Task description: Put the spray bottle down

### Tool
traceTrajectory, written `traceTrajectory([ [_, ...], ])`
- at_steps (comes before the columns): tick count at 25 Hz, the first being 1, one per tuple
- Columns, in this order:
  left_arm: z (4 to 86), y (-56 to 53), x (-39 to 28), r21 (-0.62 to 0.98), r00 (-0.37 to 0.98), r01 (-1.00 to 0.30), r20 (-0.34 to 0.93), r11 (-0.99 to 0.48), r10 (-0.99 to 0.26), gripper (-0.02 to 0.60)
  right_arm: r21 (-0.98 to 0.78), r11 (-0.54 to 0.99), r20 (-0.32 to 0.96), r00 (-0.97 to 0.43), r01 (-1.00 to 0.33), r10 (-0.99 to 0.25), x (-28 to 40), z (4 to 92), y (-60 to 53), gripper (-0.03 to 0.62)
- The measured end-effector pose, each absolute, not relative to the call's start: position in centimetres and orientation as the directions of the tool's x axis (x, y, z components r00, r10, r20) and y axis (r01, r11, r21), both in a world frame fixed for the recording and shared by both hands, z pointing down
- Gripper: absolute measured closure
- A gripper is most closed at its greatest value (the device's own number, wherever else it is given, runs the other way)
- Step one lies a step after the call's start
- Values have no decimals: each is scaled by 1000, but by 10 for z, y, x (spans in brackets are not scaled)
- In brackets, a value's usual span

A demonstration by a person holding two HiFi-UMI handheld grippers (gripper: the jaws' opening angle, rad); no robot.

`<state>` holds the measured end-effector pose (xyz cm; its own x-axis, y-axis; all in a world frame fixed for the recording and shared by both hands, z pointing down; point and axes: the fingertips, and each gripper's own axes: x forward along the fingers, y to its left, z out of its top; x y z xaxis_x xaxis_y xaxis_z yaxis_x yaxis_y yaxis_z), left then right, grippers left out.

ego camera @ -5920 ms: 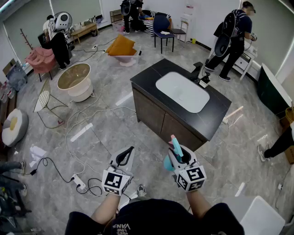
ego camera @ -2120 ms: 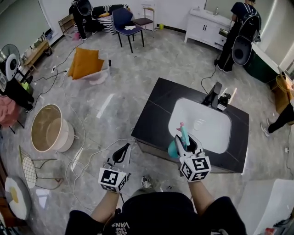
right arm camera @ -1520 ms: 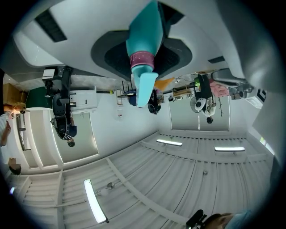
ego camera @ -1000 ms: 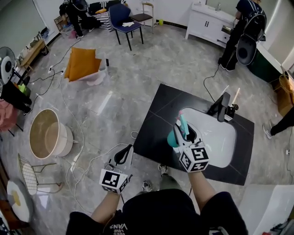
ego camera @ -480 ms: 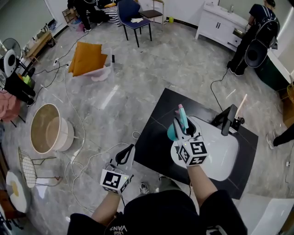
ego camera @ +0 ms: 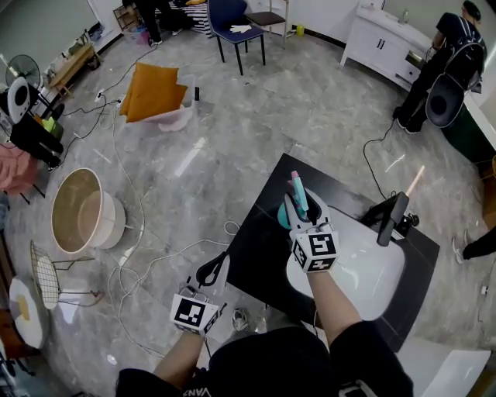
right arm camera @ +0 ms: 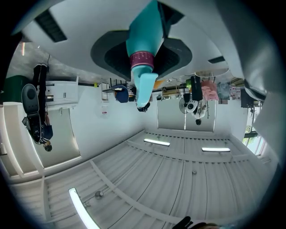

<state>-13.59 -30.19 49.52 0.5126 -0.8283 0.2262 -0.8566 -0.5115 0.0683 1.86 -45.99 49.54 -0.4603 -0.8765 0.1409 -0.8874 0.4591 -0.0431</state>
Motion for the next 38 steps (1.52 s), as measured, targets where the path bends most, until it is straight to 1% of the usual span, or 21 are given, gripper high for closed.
traceTrajectory([
  [13,510,-310,-139,74,486,-872,254,-484,-836,571,-49,443,108,-446,-895,-889,19,518,-483,447],
  [21,514,-312,-136,68,506,-859,261,-507,-822,571,-33,439,95,-440,-898,-893,19,519,-485,445],
  [30,516,-309,-131,81,518,-852,268,-517,-812,571,-49,432,120,-435,-900,-892,19,523,-483,442],
  [35,515,-306,-131,81,523,-849,270,-523,-808,571,-60,431,139,-435,-900,-890,20,523,-481,413],
  [38,515,-303,-133,83,528,-846,268,-527,-806,571,-65,431,145,-435,-900,-889,21,522,-478,407],
])
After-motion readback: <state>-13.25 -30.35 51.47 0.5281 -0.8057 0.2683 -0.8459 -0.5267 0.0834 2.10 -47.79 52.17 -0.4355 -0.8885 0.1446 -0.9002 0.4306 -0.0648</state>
